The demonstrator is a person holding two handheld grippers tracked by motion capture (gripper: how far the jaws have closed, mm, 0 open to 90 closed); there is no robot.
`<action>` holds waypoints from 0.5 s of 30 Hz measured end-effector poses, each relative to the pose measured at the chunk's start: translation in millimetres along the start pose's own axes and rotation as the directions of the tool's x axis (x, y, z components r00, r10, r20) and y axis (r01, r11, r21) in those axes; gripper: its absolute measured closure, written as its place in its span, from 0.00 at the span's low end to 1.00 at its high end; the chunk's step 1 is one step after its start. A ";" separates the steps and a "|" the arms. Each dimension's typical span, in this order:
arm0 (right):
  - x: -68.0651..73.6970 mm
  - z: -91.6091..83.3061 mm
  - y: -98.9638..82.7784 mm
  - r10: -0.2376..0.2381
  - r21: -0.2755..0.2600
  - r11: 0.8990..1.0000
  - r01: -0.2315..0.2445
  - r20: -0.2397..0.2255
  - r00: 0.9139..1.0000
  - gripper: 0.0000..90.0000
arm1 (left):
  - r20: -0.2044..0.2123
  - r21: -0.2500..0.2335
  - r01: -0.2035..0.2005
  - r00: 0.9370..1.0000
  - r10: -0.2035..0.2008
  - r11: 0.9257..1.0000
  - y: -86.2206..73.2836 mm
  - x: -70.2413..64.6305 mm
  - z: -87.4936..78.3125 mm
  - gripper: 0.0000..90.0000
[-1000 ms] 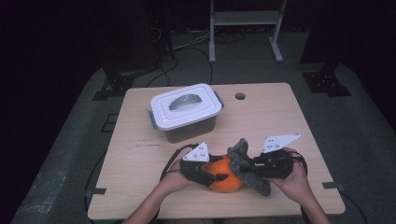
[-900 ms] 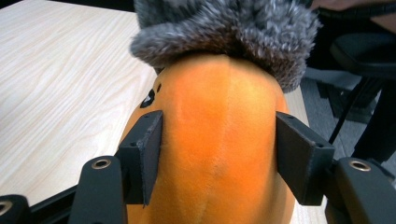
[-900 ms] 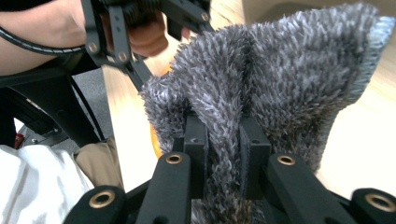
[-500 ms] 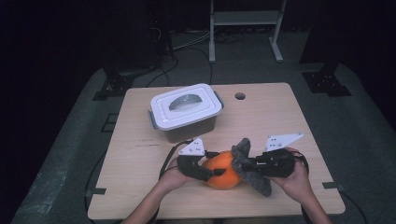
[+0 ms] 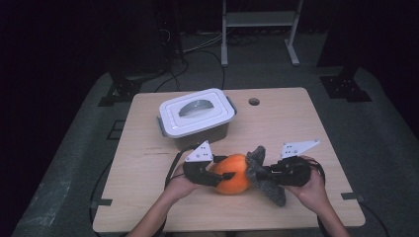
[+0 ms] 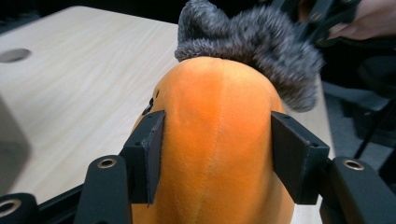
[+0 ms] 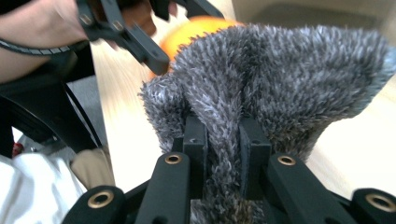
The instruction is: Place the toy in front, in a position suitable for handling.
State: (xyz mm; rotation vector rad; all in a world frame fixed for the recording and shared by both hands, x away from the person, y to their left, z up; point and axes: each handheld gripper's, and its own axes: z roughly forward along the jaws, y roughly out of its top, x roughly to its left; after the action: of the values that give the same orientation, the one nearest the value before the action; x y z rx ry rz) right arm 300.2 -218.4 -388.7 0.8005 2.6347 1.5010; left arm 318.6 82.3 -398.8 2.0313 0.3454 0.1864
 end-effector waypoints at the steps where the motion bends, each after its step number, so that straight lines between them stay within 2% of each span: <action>1: 1.2 -0.2 1.8 -0.004 -0.009 1.000 0.004 -0.004 1.000 0.84 | -0.014 0.007 -0.003 1.000 0.003 1.000 -0.2 -0.5 0.3 0.45; 5: 1.2 5.7 3.5 -0.002 -0.012 1.000 0.002 -0.004 1.000 0.84 | -0.005 0.019 -0.002 1.000 0.003 1.000 -2.5 -2.0 4.5 0.44; 9: -7.5 14.0 -2.1 0.041 -0.004 0.999 -0.041 -0.015 0.999 0.84 | 0.034 0.036 -0.007 0.999 0.006 0.999 -2.5 -4.7 8.2 0.39; 11: -11.4 13.0 -4.2 0.056 -0.001 0.998 -0.056 -0.014 0.998 0.84 | 0.063 0.042 -0.003 0.998 0.000 0.999 -2.9 -4.8 8.6 0.38; 13: -14.3 9.2 -5.9 0.073 -0.002 0.997 -0.073 0.011 0.997 0.84 | 0.086 0.053 -0.019 0.996 0.014 0.998 -2.8 -6.1 9.7 0.38; 15: -16.5 4.9 -6.8 0.087 -0.019 0.996 -0.087 0.022 0.996 0.84 | 0.130 0.063 -0.033 0.991 0.025 0.997 -2.6 -9.0 12.3 0.38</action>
State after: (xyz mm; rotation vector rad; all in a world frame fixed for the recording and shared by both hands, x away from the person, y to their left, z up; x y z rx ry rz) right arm 312.9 -224.5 -400.8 0.9364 2.5990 1.5229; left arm 313.0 70.2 -406.7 2.1014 0.2435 0.0620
